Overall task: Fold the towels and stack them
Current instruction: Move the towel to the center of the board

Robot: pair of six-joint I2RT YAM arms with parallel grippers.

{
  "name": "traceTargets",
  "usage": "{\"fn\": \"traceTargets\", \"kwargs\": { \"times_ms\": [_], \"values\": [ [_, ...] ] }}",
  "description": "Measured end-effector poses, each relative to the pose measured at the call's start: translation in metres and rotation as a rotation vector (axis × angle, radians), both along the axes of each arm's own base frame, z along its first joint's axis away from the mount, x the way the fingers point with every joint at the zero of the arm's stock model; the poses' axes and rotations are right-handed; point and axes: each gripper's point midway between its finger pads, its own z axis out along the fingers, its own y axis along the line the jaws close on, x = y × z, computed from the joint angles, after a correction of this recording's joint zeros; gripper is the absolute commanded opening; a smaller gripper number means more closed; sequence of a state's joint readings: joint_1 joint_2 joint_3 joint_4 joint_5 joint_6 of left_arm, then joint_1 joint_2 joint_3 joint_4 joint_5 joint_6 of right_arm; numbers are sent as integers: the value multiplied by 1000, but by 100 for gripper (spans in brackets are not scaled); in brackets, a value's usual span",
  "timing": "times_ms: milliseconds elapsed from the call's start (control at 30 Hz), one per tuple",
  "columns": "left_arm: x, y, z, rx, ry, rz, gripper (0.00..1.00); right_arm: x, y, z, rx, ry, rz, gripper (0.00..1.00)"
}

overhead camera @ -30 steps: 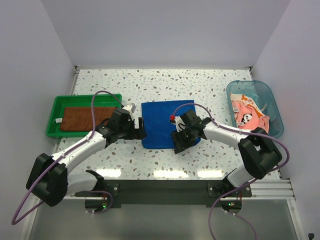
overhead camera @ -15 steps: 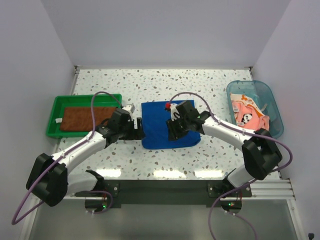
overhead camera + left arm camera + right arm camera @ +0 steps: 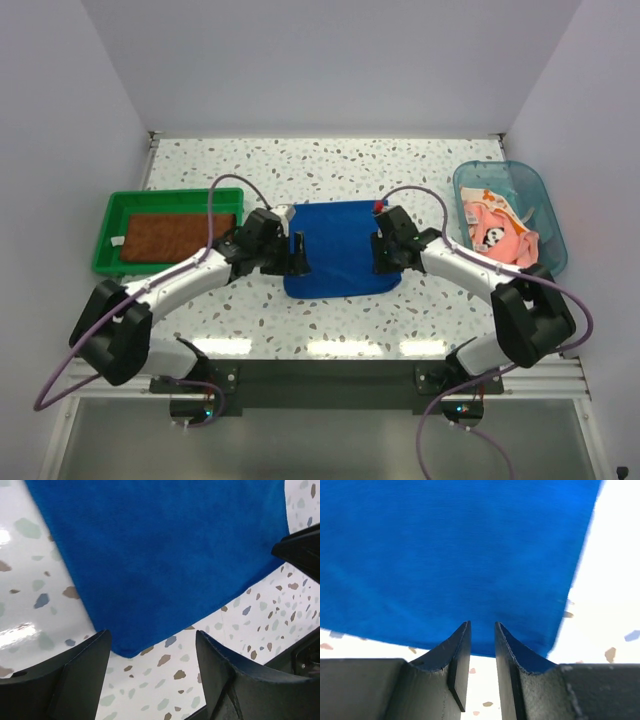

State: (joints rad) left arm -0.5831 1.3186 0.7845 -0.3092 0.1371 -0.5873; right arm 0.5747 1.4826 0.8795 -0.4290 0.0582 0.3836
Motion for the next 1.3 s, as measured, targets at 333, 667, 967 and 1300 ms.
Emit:
{"fn": "traceTargets", "kwargs": {
  "times_ms": [333, 667, 967, 1300],
  "values": [
    [-14, -20, -40, 60, 113, -75, 69, -18, -37, -18, -2, 58, -156, 28],
    [-26, -12, -63, 100, 170, -79, 65, -38, -59, -31, 13, 103, -271, 24],
    [-26, -11, -66, 99, 161, -78, 55, -37, -66, -36, 121, 145, -387, 24],
    [-40, 4, -70, 115, 152, -65, 40, -45, -61, -36, 179, 168, -390, 27]
  ]
}}
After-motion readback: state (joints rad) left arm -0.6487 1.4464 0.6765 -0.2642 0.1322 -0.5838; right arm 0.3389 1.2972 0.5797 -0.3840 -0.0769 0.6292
